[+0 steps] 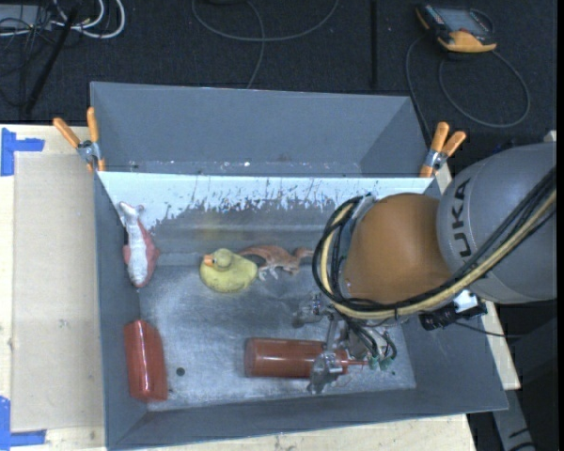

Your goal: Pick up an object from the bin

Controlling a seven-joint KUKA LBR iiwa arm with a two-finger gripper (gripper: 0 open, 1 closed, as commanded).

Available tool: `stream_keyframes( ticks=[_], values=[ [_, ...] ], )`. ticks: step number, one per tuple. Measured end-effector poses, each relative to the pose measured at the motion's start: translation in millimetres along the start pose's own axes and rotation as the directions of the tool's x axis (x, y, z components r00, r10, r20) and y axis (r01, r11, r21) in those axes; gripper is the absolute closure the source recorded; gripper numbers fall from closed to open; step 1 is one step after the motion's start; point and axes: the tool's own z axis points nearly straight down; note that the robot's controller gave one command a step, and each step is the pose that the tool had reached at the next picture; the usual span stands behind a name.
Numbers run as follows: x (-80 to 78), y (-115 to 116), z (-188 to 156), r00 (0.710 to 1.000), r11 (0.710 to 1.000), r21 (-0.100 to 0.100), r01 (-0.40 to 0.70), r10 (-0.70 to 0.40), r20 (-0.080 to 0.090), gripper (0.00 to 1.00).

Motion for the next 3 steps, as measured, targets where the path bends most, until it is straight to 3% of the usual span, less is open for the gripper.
stream_keyframes(
  ticks=[1, 2, 3],
  values=[
    [8.1, 18.7, -3.0, 0.965, 0.965, -0.003, 0.261, -0.261, 0.001, 0.00],
    [4.5, -9.6, 49.2, 0.970, 0.971, 0.000, 0.240, -0.240, 0.030, 0.00],
    [4.6, -21.2, 48.0, 0.922, 0.922, 0.000, 0.387, -0.387, 0.028, 1.00]
  ],
)
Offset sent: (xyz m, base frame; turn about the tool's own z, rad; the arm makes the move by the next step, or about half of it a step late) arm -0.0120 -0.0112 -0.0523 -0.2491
